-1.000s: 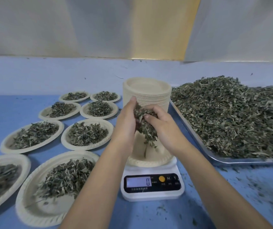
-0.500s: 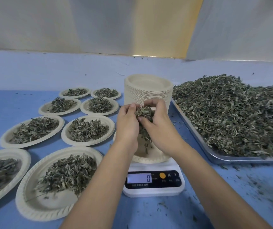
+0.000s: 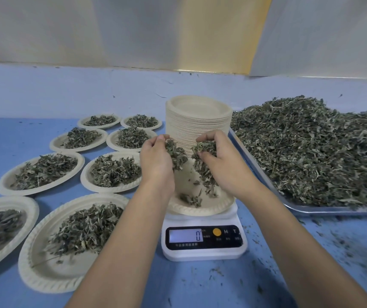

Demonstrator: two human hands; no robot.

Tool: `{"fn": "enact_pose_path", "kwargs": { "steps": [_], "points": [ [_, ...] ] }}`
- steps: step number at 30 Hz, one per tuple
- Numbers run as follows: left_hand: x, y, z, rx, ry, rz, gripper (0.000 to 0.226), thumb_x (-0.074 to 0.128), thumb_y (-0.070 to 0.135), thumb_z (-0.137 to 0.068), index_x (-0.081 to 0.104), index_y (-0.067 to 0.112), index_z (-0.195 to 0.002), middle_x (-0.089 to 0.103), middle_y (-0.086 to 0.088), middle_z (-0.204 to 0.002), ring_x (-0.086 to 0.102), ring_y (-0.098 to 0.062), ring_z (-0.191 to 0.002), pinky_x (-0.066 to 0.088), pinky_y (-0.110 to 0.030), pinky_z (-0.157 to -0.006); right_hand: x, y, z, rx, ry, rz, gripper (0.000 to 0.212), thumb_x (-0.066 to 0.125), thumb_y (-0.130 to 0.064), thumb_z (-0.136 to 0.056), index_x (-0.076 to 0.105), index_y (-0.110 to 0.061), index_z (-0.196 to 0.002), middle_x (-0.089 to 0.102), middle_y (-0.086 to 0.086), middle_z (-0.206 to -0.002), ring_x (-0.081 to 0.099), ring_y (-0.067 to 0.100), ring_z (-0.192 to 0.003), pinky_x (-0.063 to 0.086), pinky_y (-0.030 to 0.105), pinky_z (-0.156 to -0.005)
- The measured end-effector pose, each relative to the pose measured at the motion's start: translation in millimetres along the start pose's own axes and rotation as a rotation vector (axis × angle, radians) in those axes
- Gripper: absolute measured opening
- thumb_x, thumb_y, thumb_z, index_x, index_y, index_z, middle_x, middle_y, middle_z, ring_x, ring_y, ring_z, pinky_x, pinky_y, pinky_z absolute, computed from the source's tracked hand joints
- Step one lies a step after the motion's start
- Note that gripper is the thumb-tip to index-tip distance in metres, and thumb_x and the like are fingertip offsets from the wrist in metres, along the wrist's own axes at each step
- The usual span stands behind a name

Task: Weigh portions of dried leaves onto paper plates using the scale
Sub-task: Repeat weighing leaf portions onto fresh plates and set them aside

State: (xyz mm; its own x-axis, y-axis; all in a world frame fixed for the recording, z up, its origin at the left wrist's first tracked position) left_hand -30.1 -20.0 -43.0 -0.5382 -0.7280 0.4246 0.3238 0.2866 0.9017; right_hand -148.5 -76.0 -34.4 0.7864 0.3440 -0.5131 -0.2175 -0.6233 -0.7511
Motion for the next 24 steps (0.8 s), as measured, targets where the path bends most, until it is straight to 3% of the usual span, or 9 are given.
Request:
{"fn": "enact_pose_path", "kwargs": {
  "steps": [2,6,8,10,13,15,18,21,24],
  "points": [
    [-2,5,-3,0.005,-0.004,0.060,0.018,0.038,0.016,-0.102,0.054,0.011,-0.096,0.060,-0.008,-0.097,0.058,-0.023,-0.091,0.049,-0.041,-0.089,1,3,0,0.019,-0.026,0.059,0.016,0.050,-0.015,-0.098,0.045,-0.027,-0.107,0.047,-0.008,-0.114,0.047,-0.014,-0.061,0.036,0.006,-0.054],
    [-6,18,-8,0.023,-0.021,0.200,0.022,0.037,0.012,-0.102,0.054,0.010,-0.088,0.058,-0.003,-0.074,0.059,-0.009,-0.054,0.048,-0.021,-0.051,9,5,3,0.015,-0.154,0.150,0.030,0.055,-0.022,-0.096,0.049,-0.022,-0.125,0.052,-0.006,-0.127,0.050,0.002,-0.106,0.036,0.007,-0.079],
    [-5,22,-9,0.025,-0.030,0.243,0.021,0.036,0.011,-0.102,0.052,0.008,-0.089,0.056,-0.002,-0.070,0.056,-0.006,-0.045,0.045,-0.016,-0.044,11,5,4,0.033,-0.220,0.174,0.040,0.059,-0.027,-0.093,0.048,-0.028,-0.132,0.054,-0.010,-0.132,0.049,0.007,-0.119,0.037,0.019,-0.093],
    [-5,24,-8,0.018,-0.038,0.286,0.023,0.037,0.010,-0.102,0.052,0.009,-0.084,0.055,-0.003,-0.069,0.055,-0.006,-0.042,0.044,-0.016,-0.042,10,5,5,0.056,-0.246,0.167,0.043,0.059,-0.031,-0.092,0.049,-0.035,-0.133,0.053,-0.014,-0.136,0.047,0.004,-0.124,0.034,0.021,-0.093],
    [-4,23,-6,-0.023,-0.046,0.299,0.025,0.037,0.010,-0.101,0.052,0.011,-0.081,0.056,-0.003,-0.070,0.056,-0.008,-0.045,0.045,-0.017,-0.039,5,3,3,0.048,-0.168,0.119,0.037,0.057,-0.028,-0.092,0.056,-0.034,-0.128,0.056,-0.016,-0.131,0.048,0.001,-0.121,0.034,0.018,-0.091],
    [-4,21,-5,-0.051,-0.040,0.318,0.027,0.038,0.011,-0.102,0.054,0.011,-0.080,0.058,-0.003,-0.070,0.057,-0.010,-0.051,0.046,-0.018,-0.038,0,0,2,0.041,-0.036,0.024,0.032,0.056,-0.017,-0.092,0.062,-0.029,-0.120,0.062,-0.015,-0.121,0.054,-0.001,-0.114,0.041,0.018,-0.093],
    [-4,20,-6,-0.086,-0.041,0.390,0.029,0.039,0.011,-0.102,0.055,0.010,-0.078,0.060,-0.001,-0.057,0.057,-0.009,-0.041,0.046,-0.018,-0.038,-4,-2,1,0.028,0.121,-0.061,0.033,0.055,0.001,-0.089,0.068,-0.025,-0.104,0.068,-0.014,-0.104,0.062,0.000,-0.097,0.049,0.017,-0.090],
    [-3,17,-8,-0.100,-0.058,0.416,0.031,0.037,0.011,-0.102,0.053,0.010,-0.076,0.058,0.001,-0.046,0.055,-0.009,-0.039,0.045,-0.016,-0.038,-4,-4,1,0.033,0.117,-0.185,0.037,0.058,0.008,-0.086,0.067,-0.028,-0.094,0.069,-0.013,-0.094,0.064,0.000,-0.087,0.051,0.015,-0.082],
    [-1,12,-10,-0.123,-0.071,0.384,0.031,0.036,0.010,-0.102,0.054,0.010,-0.076,0.057,0.001,-0.051,0.054,-0.010,-0.045,0.044,-0.015,-0.042,-4,-5,1,0.047,0.099,-0.327,0.037,0.058,0.011,-0.084,0.066,-0.024,-0.091,0.070,-0.009,-0.093,0.065,0.000,-0.087,0.051,0.012,-0.079]
  ]
}}
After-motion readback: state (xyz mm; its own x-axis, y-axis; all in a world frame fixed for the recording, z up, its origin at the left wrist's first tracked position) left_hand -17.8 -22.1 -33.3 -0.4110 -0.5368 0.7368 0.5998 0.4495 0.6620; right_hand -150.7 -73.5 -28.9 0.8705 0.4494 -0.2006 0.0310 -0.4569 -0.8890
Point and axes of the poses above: each hand's wrist, its own z-axis away from the middle knuckle, its own x-axis out of the palm, y = z × x, the point moved 3 cm from there along -z, towards the middle knuckle
